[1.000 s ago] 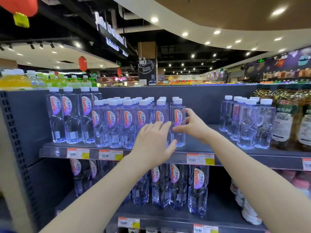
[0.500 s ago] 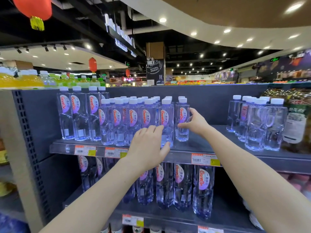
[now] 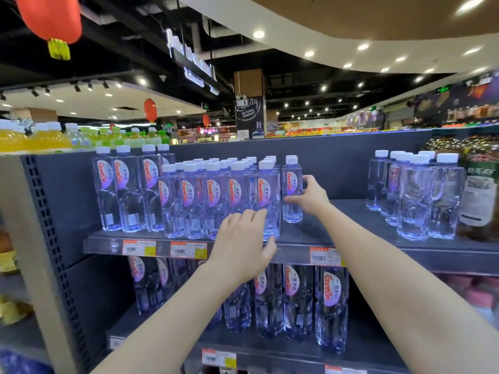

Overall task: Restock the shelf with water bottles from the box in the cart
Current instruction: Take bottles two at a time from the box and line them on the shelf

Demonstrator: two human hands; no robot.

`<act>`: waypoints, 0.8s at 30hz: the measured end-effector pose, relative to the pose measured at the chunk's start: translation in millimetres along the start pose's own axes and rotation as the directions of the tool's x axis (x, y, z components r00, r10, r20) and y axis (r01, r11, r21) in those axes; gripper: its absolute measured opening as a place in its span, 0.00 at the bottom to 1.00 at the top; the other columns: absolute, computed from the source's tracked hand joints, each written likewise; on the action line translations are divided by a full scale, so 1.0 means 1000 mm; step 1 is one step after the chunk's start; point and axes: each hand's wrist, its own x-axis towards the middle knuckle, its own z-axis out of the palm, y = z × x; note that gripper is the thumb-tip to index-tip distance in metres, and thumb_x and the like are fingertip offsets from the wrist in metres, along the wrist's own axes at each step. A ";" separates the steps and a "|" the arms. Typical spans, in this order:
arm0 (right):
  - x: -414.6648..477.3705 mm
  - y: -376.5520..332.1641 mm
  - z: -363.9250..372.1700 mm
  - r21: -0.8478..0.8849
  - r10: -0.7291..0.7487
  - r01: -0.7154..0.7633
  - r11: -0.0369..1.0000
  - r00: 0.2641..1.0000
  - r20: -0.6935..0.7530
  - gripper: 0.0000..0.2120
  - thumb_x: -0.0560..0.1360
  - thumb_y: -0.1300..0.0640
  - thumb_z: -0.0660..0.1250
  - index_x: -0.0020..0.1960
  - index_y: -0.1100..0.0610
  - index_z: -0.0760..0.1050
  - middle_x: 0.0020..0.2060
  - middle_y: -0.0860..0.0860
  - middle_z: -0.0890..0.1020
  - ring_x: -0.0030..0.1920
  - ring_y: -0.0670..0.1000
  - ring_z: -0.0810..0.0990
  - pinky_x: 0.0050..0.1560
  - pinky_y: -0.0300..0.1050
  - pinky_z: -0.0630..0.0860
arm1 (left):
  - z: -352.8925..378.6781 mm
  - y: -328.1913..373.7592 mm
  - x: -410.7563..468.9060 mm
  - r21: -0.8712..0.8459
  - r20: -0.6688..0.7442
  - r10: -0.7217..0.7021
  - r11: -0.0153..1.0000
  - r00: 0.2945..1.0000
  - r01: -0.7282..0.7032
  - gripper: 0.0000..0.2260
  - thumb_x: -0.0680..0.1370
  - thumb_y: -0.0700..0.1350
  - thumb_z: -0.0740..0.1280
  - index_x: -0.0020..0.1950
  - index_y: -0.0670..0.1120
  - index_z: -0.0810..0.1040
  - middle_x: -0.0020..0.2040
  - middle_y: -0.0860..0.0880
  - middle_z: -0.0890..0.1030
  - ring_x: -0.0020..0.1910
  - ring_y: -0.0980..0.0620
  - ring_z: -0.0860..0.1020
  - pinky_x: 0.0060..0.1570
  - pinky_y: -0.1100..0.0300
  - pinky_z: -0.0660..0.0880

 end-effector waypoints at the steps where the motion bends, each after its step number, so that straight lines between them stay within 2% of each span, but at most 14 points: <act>1: 0.000 -0.001 0.000 0.006 0.002 -0.002 1.000 1.000 0.000 0.32 0.70 0.55 0.81 0.68 0.50 0.68 0.54 0.49 0.82 0.51 0.50 0.82 0.50 0.46 0.78 | 0.001 0.000 0.000 0.002 0.001 0.000 1.000 1.000 0.000 0.29 0.83 0.58 0.57 0.81 0.48 0.60 0.71 0.49 0.74 0.67 0.45 0.72 0.71 0.52 0.65; 3: 0.001 -0.001 0.001 0.006 0.011 -0.011 1.000 1.000 0.000 0.33 0.70 0.55 0.81 0.70 0.51 0.68 0.58 0.50 0.82 0.53 0.51 0.81 0.49 0.43 0.75 | 0.002 0.001 0.001 0.001 0.002 0.006 1.000 1.000 -0.006 0.29 0.83 0.58 0.58 0.81 0.48 0.61 0.70 0.48 0.74 0.67 0.45 0.73 0.71 0.52 0.65; 7: -0.001 0.003 0.003 -0.073 0.069 -0.068 0.995 0.998 0.004 0.43 0.70 0.49 0.81 0.77 0.55 0.62 0.67 0.54 0.78 0.62 0.56 0.79 0.59 0.48 0.75 | 0.006 0.002 -0.001 -0.012 0.004 0.019 1.000 1.000 -0.019 0.28 0.83 0.57 0.58 0.81 0.47 0.62 0.70 0.48 0.75 0.66 0.45 0.74 0.70 0.52 0.66; 9: -0.004 0.004 0.001 -0.123 0.121 -0.117 0.985 0.992 0.023 0.46 0.71 0.47 0.80 0.80 0.58 0.58 0.69 0.56 0.76 0.66 0.57 0.77 0.61 0.49 0.73 | 0.008 0.002 -0.003 -0.020 0.017 0.021 1.000 1.000 -0.021 0.28 0.83 0.57 0.58 0.80 0.47 0.62 0.69 0.48 0.75 0.65 0.44 0.74 0.69 0.51 0.66; 11: -0.010 0.006 -0.003 -0.219 0.136 -0.123 0.968 0.990 0.042 0.43 0.74 0.49 0.77 0.80 0.60 0.58 0.68 0.56 0.76 0.66 0.57 0.77 0.58 0.47 0.73 | 0.011 0.004 -0.005 -0.050 0.037 0.026 0.998 0.999 -0.024 0.27 0.83 0.56 0.59 0.80 0.47 0.63 0.69 0.48 0.75 0.66 0.43 0.74 0.69 0.51 0.65; 13: -0.018 0.008 -0.010 -0.359 0.126 -0.101 0.928 0.991 0.045 0.35 0.77 0.55 0.72 0.79 0.61 0.61 0.69 0.58 0.77 0.66 0.59 0.76 0.56 0.46 0.71 | 0.014 0.007 -0.007 -0.079 0.066 0.032 0.996 0.997 -0.027 0.26 0.83 0.56 0.59 0.79 0.47 0.63 0.69 0.47 0.75 0.65 0.43 0.74 0.67 0.50 0.67; 16: -0.034 0.009 -0.024 -0.508 0.089 -0.059 0.860 0.995 0.036 0.28 0.80 0.61 0.63 0.79 0.61 0.64 0.74 0.59 0.73 0.71 0.61 0.73 0.65 0.49 0.72 | 0.019 0.015 -0.012 -0.106 0.093 0.068 0.993 0.993 -0.058 0.26 0.83 0.57 0.59 0.79 0.47 0.64 0.69 0.47 0.75 0.65 0.43 0.74 0.66 0.50 0.68; 20: -0.066 0.017 -0.045 -0.615 0.069 -0.042 0.787 0.997 0.020 0.26 0.80 0.58 0.62 0.78 0.59 0.67 0.73 0.58 0.74 0.71 0.61 0.73 0.66 0.53 0.73 | 0.028 0.031 -0.017 -0.170 0.126 0.156 0.976 0.980 -0.133 0.27 0.82 0.56 0.60 0.79 0.46 0.64 0.70 0.45 0.75 0.67 0.43 0.74 0.67 0.48 0.70; 24: -0.110 0.033 -0.077 -0.656 0.047 -0.109 0.747 0.993 -0.112 0.22 0.82 0.56 0.60 0.74 0.60 0.70 0.71 0.59 0.76 0.69 0.62 0.74 0.66 0.54 0.72 | 0.038 0.060 -0.020 -0.224 0.095 0.230 0.953 0.969 -0.204 0.23 0.81 0.55 0.62 0.73 0.45 0.70 0.63 0.44 0.78 0.60 0.40 0.76 0.58 0.48 0.73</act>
